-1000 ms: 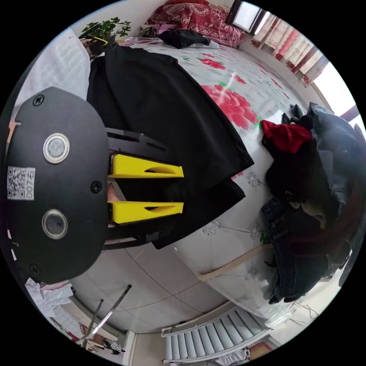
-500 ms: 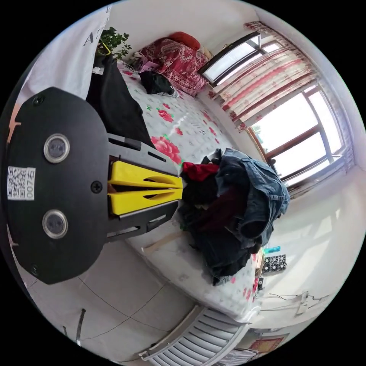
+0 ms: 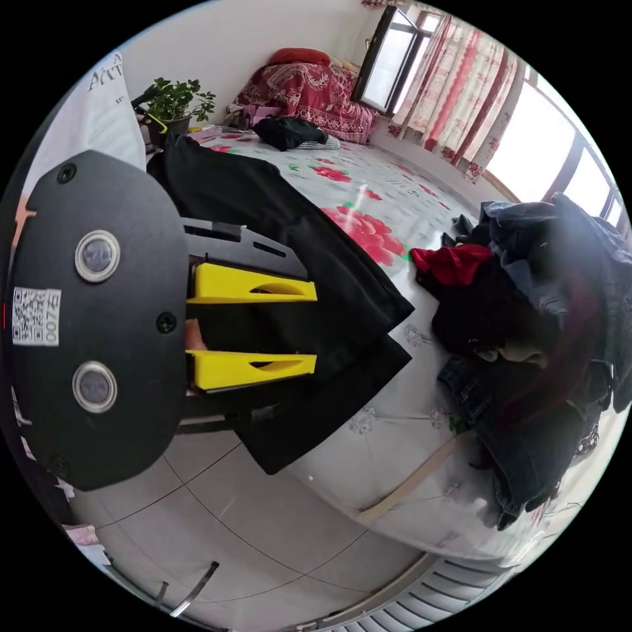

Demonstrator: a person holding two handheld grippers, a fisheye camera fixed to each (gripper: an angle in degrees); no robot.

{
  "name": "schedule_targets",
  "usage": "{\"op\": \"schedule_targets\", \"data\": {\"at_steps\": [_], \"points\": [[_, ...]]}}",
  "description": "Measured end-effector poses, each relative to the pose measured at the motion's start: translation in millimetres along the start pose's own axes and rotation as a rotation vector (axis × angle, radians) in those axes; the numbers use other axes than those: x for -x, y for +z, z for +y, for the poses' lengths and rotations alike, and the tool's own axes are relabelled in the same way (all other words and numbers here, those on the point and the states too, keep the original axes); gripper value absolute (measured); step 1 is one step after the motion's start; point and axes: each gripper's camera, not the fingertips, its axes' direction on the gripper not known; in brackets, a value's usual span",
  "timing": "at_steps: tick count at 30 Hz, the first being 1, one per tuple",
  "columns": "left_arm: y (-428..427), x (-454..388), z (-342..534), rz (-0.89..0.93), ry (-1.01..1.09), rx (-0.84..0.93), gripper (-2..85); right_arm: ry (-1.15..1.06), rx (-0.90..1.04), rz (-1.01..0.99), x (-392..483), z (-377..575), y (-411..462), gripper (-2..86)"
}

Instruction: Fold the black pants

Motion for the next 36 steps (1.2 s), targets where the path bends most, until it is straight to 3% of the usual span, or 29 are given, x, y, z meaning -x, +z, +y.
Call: {"op": "schedule_targets", "data": {"at_steps": [4,11,15,19,23,27,31,34,36], "points": [[-6,-2,-12,-0.016,0.031,-0.009,-0.7,0.035,0.089,0.061,4,-29,22,1.3],[-18,1,-14,0.000,0.020,-0.034,-0.6,-0.117,-0.021,0.011,8,-45,-19,1.1],[-12,6,-15,0.003,-0.002,-0.005,-0.6,-0.005,0.085,0.059,-14,-56,15,4.3],[-14,10,-25,0.015,-0.021,-0.005,-0.6,0.066,0.021,0.060,-17,-68,24,3.6],[-18,16,-38,0.012,-0.029,0.000,-0.6,-0.056,0.068,0.170,3,-92,35,1.0],[-42,19,-47,0.016,-0.038,-0.041,-0.6,-0.180,-0.110,0.031,13,-104,-26,0.3],[-75,11,-30,0.036,-0.020,-0.108,-0.5,-0.251,-0.243,0.040,3,-91,-86,0.4],[-59,15,-9,0.062,-0.071,-0.024,-0.2,-0.161,-0.214,0.103,-40,-80,-84,1.2],[-31,23,1,0.070,-0.111,0.073,0.3,0.021,-0.095,0.032,-96,-76,-48,2.8]]}}
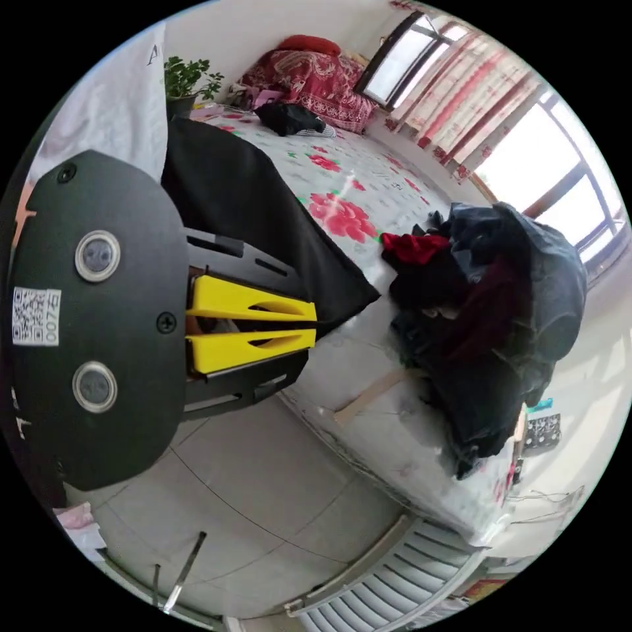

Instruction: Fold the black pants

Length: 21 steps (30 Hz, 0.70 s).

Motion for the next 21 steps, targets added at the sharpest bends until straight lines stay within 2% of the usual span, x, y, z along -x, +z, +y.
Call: {"op": "schedule_targets", "data": {"at_steps": [3,5,9,15,19,20,21], "points": [[38,27,4,0.086,-0.138,0.113,2.1,0.176,0.027,-0.087,-44,14,32,7.2],[35,34,0,0.088,-0.171,0.098,3.3,0.238,0.015,-0.149,-62,21,41,9.4],[1,53,-7,0.133,-0.224,-0.011,5.8,0.392,0.008,-0.294,-103,35,68,12.8],[-25,125,34,0.290,-0.594,-0.193,8.3,0.487,0.045,-0.428,-116,29,108,10.0],[-35,161,51,0.327,-0.749,-0.278,10.2,0.447,0.059,-0.255,-99,15,98,5.0],[-35,164,50,0.327,-0.753,-0.281,10.5,0.406,0.051,-0.181,-89,11,90,2.5],[-35,170,45,0.328,-0.757,-0.282,11.1,0.325,0.012,-0.200,-77,8,80,1.6]]}}
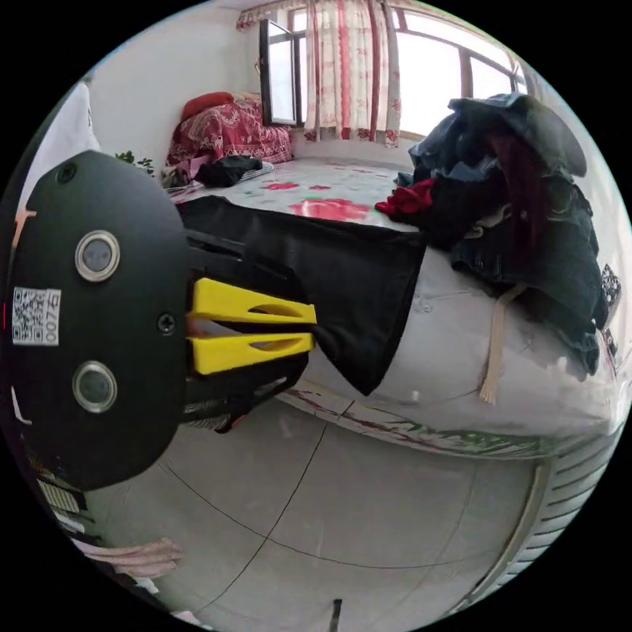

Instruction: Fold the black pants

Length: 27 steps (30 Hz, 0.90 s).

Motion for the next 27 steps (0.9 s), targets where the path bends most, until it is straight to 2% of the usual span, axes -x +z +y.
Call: {"op": "schedule_targets", "data": {"at_steps": [4,8,12,13,15,16,18,20,22,27], "points": [[12,-1,-32,0.044,-0.002,0.000,12.9,-0.200,-0.036,-0.160,50,-2,-11,0.2],[25,3,-62,0.033,-0.005,0.008,14.6,-0.598,0.028,-0.218,155,23,2,-0.1],[42,8,-94,0.013,-0.020,0.028,16.2,-1.059,0.281,-0.337,251,113,46,-0.2],[41,9,-100,0.016,-0.013,0.019,15.9,-1.115,0.327,-0.353,260,131,55,-0.1],[40,11,-108,0.011,-0.011,0.025,14.6,-1.298,0.559,-0.380,279,207,101,0.0],[39,12,-112,0.000,0.002,0.031,13.6,-1.328,0.621,-0.371,279,225,116,0.1],[37,13,-116,-0.008,0.028,0.035,12.1,-1.375,0.895,-0.238,259,294,188,0.3],[35,16,-120,-0.019,0.035,0.036,10.3,-1.377,1.053,-0.145,235,330,226,0.7],[37,25,-126,0.034,0.005,0.047,8.8,-1.401,1.079,-0.089,221,345,234,1.3],[36,43,-131,0.098,0.000,0.026,7.7,-1.387,0.969,-0.104,208,328,221,3.5]]}}
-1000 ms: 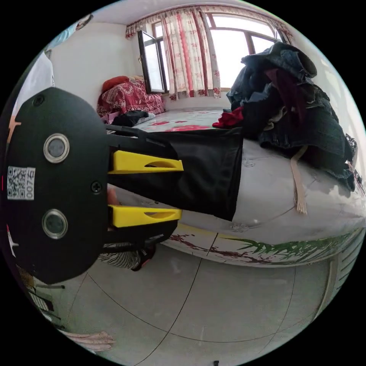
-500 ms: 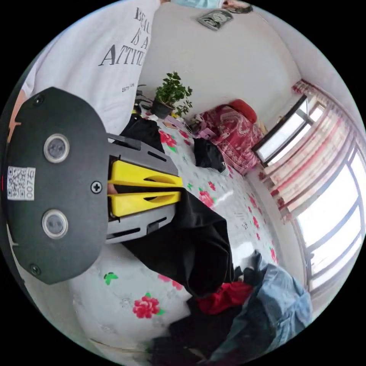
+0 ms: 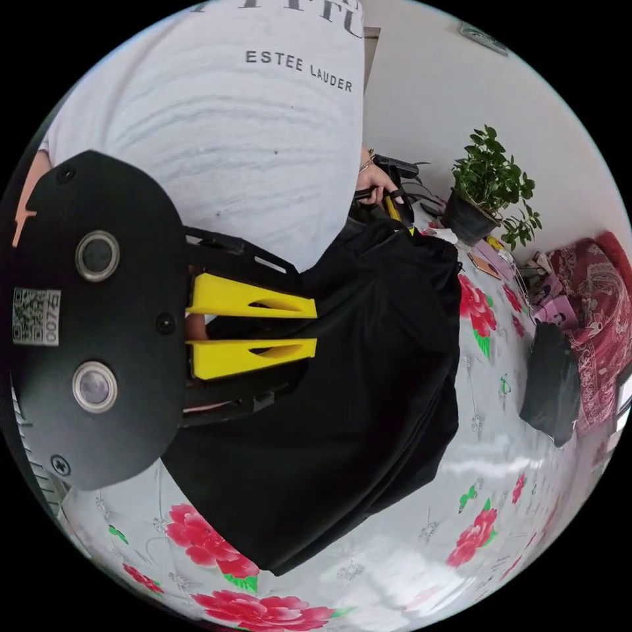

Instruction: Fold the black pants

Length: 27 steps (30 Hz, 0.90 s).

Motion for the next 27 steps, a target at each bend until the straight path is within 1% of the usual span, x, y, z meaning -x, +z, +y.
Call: {"op": "schedule_targets", "data": {"at_steps": [2,5,7,8,10,12,13,14,15,17,20,23,26,27], "points": [[-2,9,0,0.035,-0.021,-0.006,7.6,0.003,-0.014,-0.007,-2,1,4,4.2],[-5,22,1,0.078,-0.046,-0.013,7.7,-0.060,-0.014,0.018,10,-5,22,5.6],[-8,24,1,0.070,-0.010,-0.016,8.2,-0.124,0.035,0.032,21,-15,41,6.0],[-8,24,1,0.068,-0.001,-0.015,8.3,-0.169,0.091,0.060,27,-21,58,5.9],[-9,32,1,0.098,-0.017,-0.012,8.3,-0.219,0.225,0.141,29,-26,88,4.4],[-10,40,1,0.106,-0.041,-0.003,7.9,-0.284,0.223,0.295,30,-19,95,1.7],[-10,44,1,0.107,-0.041,0.003,7.6,-0.289,0.248,0.305,28,-19,95,1.5],[-10,46,2,0.107,-0.040,0.005,7.4,-0.281,0.315,0.275,21,-20,96,1.1],[-11,48,4,0.104,-0.035,0.006,7.0,-0.276,0.325,0.249,16,-17,91,0.8],[-11,52,8,0.105,-0.026,-0.003,6.5,-0.270,0.303,0.230,11,-11,81,0.8],[-12,58,18,0.136,-0.023,-0.036,5.9,-0.227,0.254,0.148,6,-12,67,1.8],[-20,56,27,0.205,0.004,-0.084,5.4,-0.191,0.137,0.100,8,-19,37,3.1],[-34,22,30,0.271,0.162,-0.113,5.2,-0.109,-0.018,0.107,0,-17,-6,4.1],[-37,-4,31,0.282,0.262,-0.103,5.1,-0.066,-0.080,0.111,-7,-12,-25,4.5]]}}
